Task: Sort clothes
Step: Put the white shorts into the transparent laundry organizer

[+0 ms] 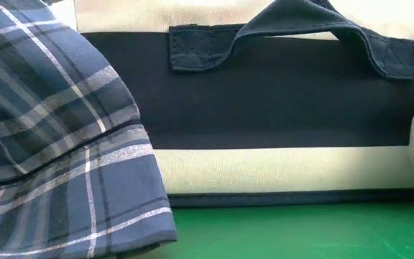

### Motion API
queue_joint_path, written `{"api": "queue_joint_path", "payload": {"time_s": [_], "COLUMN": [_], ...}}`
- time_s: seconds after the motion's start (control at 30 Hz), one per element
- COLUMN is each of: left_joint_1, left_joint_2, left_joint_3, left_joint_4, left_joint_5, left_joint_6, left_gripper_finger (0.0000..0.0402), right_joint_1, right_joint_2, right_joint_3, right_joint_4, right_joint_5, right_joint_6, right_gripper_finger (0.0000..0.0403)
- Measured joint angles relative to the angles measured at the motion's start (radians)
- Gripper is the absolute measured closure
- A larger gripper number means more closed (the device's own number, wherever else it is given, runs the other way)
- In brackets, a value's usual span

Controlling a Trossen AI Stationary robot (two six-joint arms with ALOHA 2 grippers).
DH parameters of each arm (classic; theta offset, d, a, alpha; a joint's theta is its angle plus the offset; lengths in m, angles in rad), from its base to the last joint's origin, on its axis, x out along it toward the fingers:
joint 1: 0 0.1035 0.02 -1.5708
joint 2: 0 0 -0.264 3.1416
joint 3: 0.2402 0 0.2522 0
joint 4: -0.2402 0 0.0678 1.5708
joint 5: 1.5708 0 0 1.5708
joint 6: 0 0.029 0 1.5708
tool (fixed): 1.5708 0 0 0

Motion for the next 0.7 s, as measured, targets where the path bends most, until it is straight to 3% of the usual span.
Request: {"api": "queue_joint_path", "payload": {"time_s": [0.13, 0.23, 0.37, 0.53, 0.7], "left_joint_1": [0.0, 0.0, -0.002, -0.005, -0.01], "left_joint_2": [0.083, 0.14, 0.204, 0.24, 0.242], "left_joint_3": [0.139, 0.2, 0.236, 0.244, 0.244], "left_joint_4": [-0.185, -0.217, -0.236, -0.34, -0.482], "left_joint_5": [0.122, 0.267, 0.372, 0.439, 0.443], "left_joint_6": [0.043, 0.066, 0.1, 0.146, 0.134], "left_gripper_finger": [0.0402, 0.0402, 0.0402, 0.0402, 0.0402], "right_joint_1": [0.0, 0.0, 0.0, 0.0, 0.0], "right_joint_2": [0.002, 0.004, 0.004, 0.004, 0.004], "right_joint_3": [0.035, 0.041, 0.039, 0.036, 0.035], "right_joint_4": [-0.042, -0.064, -0.066, -0.065, -0.063], "right_joint_5": [0.003, 0.002, -0.002, -0.008, -0.011], "right_joint_6": [0.028, 0.026, -0.036, -0.098, -0.103], "right_gripper_finger": [0.039, 0.039, 0.039, 0.039, 0.039]}}
